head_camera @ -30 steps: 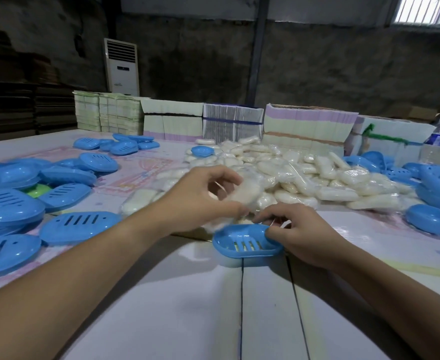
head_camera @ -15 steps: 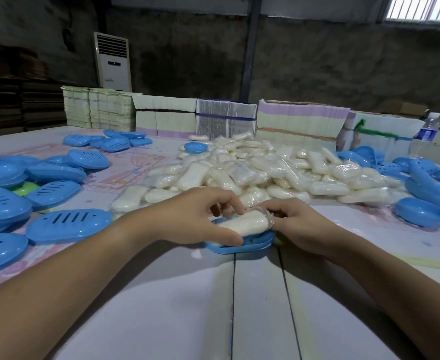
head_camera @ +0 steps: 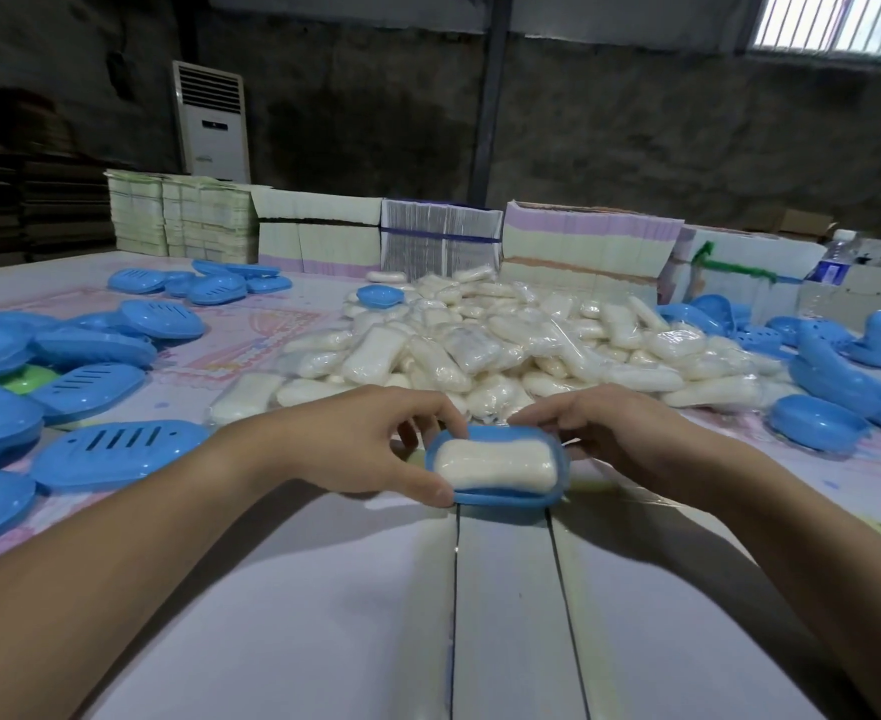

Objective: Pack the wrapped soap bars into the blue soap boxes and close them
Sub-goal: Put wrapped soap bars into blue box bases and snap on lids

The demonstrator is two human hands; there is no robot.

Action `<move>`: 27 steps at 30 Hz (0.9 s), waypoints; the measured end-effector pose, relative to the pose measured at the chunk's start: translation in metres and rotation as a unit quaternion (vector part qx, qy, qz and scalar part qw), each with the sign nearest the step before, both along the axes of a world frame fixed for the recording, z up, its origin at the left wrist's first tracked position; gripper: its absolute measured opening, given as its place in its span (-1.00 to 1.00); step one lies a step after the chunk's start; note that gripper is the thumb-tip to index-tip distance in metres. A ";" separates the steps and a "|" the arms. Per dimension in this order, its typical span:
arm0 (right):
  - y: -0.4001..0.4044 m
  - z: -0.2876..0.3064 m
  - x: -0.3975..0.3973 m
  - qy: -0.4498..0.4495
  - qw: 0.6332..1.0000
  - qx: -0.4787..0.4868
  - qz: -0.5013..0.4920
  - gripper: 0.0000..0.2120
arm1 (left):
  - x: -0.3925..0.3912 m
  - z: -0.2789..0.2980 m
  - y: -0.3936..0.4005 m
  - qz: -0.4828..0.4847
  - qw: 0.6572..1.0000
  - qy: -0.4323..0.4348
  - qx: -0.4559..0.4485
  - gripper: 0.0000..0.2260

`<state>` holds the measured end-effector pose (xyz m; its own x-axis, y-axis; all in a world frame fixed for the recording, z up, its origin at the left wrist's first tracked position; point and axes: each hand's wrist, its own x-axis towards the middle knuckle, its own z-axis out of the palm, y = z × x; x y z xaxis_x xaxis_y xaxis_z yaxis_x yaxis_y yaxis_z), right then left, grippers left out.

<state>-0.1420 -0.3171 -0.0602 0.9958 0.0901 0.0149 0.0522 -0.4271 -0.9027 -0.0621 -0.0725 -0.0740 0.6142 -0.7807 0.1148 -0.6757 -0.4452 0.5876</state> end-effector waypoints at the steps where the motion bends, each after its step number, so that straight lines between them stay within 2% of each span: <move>1: -0.001 0.000 0.000 -0.003 1.000 -0.029 0.001 -0.63 | -0.001 -0.001 -0.001 -0.003 1.000 0.003 -0.010 -0.63; 4: -0.002 -0.001 -0.001 -0.011 0.993 -0.113 0.022 -0.76 | -0.005 -0.004 -0.006 -0.018 0.999 0.003 -0.038 -0.64; 8: -0.017 0.011 -0.009 0.035 0.990 -0.122 0.065 -0.60 | -0.006 -0.004 -0.007 -0.018 0.998 0.015 -0.054 -0.64; 12: -0.022 0.013 -0.010 0.012 0.973 -0.231 0.024 -0.73 | -0.005 -0.006 -0.007 -0.002 0.998 0.004 -0.056 -0.58; 16: -0.012 0.005 -0.007 -0.029 0.982 -0.189 0.005 -0.84 | -0.004 -0.007 -0.009 0.000 0.997 0.020 -0.077 -0.57; 20: -0.014 0.006 -0.006 -0.016 0.986 -0.164 0.011 -0.85 | -0.004 -0.007 -0.011 0.003 0.998 0.014 -0.069 -0.55; 27: -0.018 0.006 -0.004 -0.023 0.979 -0.199 0.027 -0.81 | -0.002 -0.008 -0.010 0.006 0.997 0.026 -0.066 -0.59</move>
